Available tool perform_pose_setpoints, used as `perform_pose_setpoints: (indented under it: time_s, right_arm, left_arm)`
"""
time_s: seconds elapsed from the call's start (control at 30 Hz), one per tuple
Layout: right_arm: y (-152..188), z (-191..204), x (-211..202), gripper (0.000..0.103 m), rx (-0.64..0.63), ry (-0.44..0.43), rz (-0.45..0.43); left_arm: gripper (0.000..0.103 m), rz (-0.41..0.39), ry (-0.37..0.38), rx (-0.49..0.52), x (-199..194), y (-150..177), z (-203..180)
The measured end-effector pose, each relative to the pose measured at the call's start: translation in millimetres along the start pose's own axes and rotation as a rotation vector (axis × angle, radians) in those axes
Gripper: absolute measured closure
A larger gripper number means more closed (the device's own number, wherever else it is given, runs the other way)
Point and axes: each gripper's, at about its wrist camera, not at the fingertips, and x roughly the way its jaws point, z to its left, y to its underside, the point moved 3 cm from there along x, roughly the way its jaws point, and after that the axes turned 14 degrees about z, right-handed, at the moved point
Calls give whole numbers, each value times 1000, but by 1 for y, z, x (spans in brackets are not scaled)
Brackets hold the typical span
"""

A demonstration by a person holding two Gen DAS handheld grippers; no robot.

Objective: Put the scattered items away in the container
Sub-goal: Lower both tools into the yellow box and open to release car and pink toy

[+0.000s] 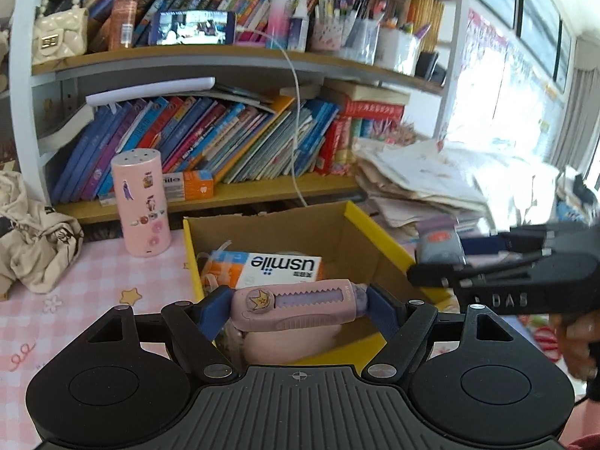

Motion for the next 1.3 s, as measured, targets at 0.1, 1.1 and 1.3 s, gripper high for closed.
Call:
perform_pose_setpoints:
  time_s: [0.1,1.1,1.3]
  right_arm:
    - [-21,-3,24,43,-39,-39,28]
    - [-105,-8,178,25,18,-220,303]
    - [-102,-1,154,21,-11,-220,245]
  left_arm:
    - [24,23,-29,32,17,-8,-6]
    - [17,152,-160,91,89,-19,-8]
    - [12,91,-177,90,72,-20,-12]
